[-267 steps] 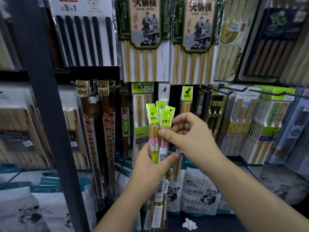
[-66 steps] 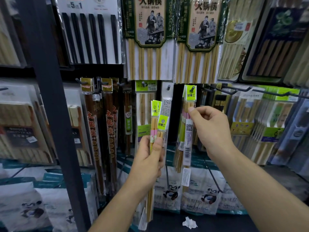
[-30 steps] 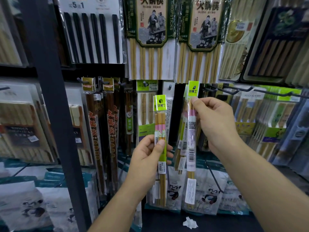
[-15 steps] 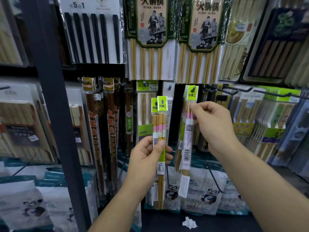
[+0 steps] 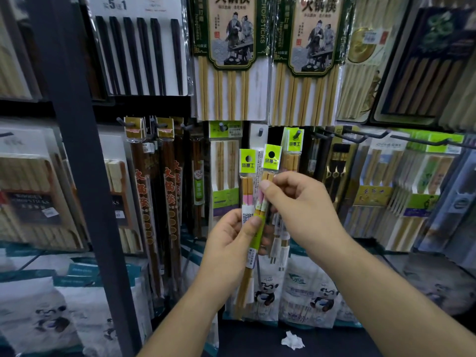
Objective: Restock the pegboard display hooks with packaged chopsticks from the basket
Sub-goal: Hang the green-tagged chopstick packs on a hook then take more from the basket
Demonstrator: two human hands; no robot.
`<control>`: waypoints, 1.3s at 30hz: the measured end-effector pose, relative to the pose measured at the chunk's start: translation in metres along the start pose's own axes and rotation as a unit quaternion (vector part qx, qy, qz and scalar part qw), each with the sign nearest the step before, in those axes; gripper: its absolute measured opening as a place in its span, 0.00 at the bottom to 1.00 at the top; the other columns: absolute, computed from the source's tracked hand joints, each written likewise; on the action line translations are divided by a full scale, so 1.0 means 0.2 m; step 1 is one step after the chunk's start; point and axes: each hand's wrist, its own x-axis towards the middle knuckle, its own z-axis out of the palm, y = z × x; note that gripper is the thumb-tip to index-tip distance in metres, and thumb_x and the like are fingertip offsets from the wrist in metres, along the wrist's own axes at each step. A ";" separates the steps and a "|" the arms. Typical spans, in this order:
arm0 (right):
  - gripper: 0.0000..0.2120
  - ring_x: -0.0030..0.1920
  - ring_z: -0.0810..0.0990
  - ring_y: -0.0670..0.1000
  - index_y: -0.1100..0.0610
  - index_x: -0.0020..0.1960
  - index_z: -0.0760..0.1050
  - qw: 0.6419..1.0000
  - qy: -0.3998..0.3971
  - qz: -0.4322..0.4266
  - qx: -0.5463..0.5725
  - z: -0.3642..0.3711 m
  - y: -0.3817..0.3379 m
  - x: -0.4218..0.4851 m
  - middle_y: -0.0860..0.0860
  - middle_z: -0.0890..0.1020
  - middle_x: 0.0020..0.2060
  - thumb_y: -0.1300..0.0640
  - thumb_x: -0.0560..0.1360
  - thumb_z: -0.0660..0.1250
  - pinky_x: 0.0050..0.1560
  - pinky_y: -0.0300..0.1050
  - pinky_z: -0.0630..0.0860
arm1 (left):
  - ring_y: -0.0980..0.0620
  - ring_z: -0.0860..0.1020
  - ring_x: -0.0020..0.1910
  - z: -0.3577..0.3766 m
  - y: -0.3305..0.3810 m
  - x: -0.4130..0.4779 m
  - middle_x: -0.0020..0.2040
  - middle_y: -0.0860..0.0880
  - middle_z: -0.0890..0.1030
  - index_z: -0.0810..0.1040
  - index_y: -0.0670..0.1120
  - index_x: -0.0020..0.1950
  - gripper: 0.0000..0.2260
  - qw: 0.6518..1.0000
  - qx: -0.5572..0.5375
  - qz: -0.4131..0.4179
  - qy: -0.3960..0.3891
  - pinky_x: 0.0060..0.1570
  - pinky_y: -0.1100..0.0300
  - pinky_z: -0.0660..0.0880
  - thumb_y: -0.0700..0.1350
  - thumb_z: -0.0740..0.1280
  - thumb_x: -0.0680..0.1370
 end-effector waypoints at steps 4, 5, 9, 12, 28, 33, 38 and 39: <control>0.10 0.32 0.75 0.41 0.51 0.40 0.82 0.998 0.039 -0.031 0.025 -0.03 -0.02 0.04 0.43 0.79 0.30 0.54 0.80 0.69 0.36 0.34 0.74 | 0.56 0.80 0.43 -0.01 -0.02 0.00 0.44 0.51 0.84 0.79 0.44 0.58 0.11 0.999 0.010 -0.032 0.007 0.44 0.63 0.78 0.44 0.58 0.86; 0.11 0.31 0.73 0.41 0.52 0.39 0.81 0.997 0.056 -0.033 0.031 -0.05 -0.02 0.05 0.42 0.78 0.29 0.54 0.81 0.69 0.33 0.33 0.72 | 0.55 0.79 0.43 -0.01 -0.02 0.01 0.45 0.50 0.82 0.79 0.43 0.57 0.11 0.999 0.015 -0.035 0.014 0.43 0.64 0.78 0.42 0.57 0.87; 0.12 0.28 0.69 0.40 0.54 0.41 0.82 0.993 0.110 -0.026 0.033 -0.11 -0.03 0.11 0.41 0.73 0.27 0.50 0.81 0.69 0.31 0.31 0.68 | 0.48 0.79 0.46 -0.02 -0.01 0.03 0.47 0.43 0.79 0.80 0.45 0.57 0.09 0.999 0.021 -0.015 0.026 0.47 0.59 0.81 0.40 0.59 0.86; 0.13 0.30 0.70 0.41 0.54 0.41 0.82 0.993 0.114 -0.014 0.024 -0.13 -0.02 0.13 0.41 0.73 0.27 0.49 0.81 0.68 0.33 0.31 0.69 | 0.47 0.81 0.44 -0.02 0.00 0.02 0.45 0.43 0.79 0.81 0.49 0.55 0.08 0.999 -0.001 -0.009 0.037 0.45 0.56 0.83 0.43 0.62 0.85; 0.13 0.28 0.70 0.43 0.51 0.39 0.83 0.994 0.108 0.028 0.017 -0.12 0.05 0.12 0.45 0.74 0.26 0.48 0.80 0.70 0.29 0.33 0.70 | 0.49 0.80 0.37 -0.03 0.01 0.01 0.40 0.47 0.81 0.82 0.46 0.53 0.06 0.999 0.018 0.019 0.039 0.34 0.58 0.80 0.42 0.65 0.83; 0.10 0.30 0.75 0.39 0.51 0.41 0.80 0.990 0.137 0.024 -0.023 -0.13 0.08 0.11 0.44 0.80 0.30 0.47 0.76 0.74 0.33 0.32 0.73 | 0.49 0.80 0.38 -0.03 0.01 0.01 0.41 0.46 0.81 0.82 0.45 0.52 0.06 0.999 0.014 0.013 0.042 0.34 0.58 0.80 0.42 0.65 0.84; 0.07 0.34 0.77 0.38 0.49 0.43 0.79 0.987 0.154 -0.022 -0.033 -0.14 0.06 0.08 0.41 0.81 0.33 0.49 0.77 0.73 0.34 0.30 0.73 | 0.47 0.81 0.40 -0.01 0.02 0.02 0.45 0.38 0.79 0.81 0.44 0.59 0.07 0.999 0.007 -0.010 0.034 0.35 0.57 0.81 0.41 0.65 0.84; 0.06 0.35 0.78 0.39 0.48 0.43 0.80 0.989 0.140 -0.033 -0.022 -0.14 0.04 0.07 0.40 0.82 0.34 0.49 0.78 0.72 0.35 0.30 0.74 | 0.47 0.81 0.40 0.00 0.02 0.02 0.45 0.38 0.79 0.80 0.43 0.60 0.07 1.000 0.008 -0.011 0.027 0.36 0.57 0.82 0.40 0.65 0.84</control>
